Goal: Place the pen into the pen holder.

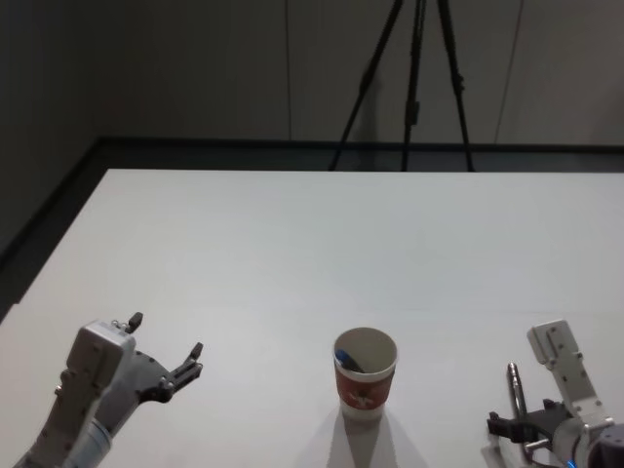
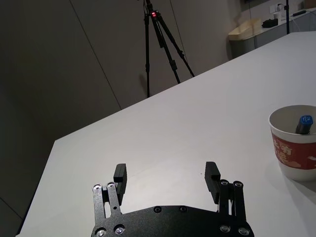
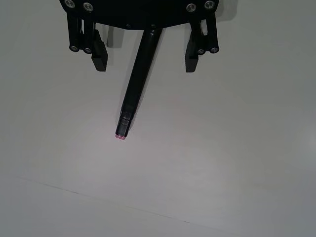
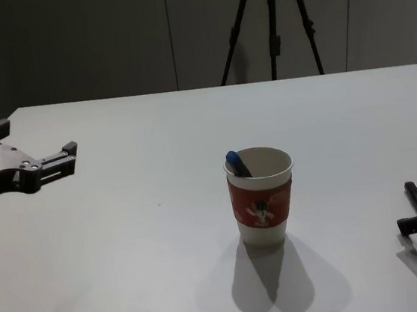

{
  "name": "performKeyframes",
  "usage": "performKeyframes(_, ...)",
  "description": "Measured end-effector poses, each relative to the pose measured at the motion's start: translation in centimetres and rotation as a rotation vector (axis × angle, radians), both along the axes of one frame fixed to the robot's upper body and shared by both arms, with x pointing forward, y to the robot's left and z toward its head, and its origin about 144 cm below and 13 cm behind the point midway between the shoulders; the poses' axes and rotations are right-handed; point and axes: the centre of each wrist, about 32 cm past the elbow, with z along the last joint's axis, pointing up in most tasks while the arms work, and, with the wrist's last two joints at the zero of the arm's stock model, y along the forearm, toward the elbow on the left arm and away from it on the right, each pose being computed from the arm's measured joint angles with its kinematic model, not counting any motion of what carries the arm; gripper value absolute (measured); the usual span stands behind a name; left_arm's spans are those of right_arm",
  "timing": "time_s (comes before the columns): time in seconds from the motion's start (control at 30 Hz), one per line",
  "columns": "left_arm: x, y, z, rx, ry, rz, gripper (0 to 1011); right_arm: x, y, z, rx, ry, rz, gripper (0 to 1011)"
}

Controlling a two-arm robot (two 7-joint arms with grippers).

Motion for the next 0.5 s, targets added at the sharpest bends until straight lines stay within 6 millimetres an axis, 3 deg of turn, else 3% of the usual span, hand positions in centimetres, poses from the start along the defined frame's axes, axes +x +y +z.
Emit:
performKeyframes(0.23, 0.00, 0.00, 0.00, 0.000, 0.000, 0.000, 1002, -0.01, 0.01, 0.00, 0.000, 0.000, 0.001, 972)
performKeyframes(0.5, 0.00, 0.00, 0.00, 0.000, 0.000, 0.000, 1002, -0.03, 0.01, -0.01, 0.001, 0.000, 0.000, 775)
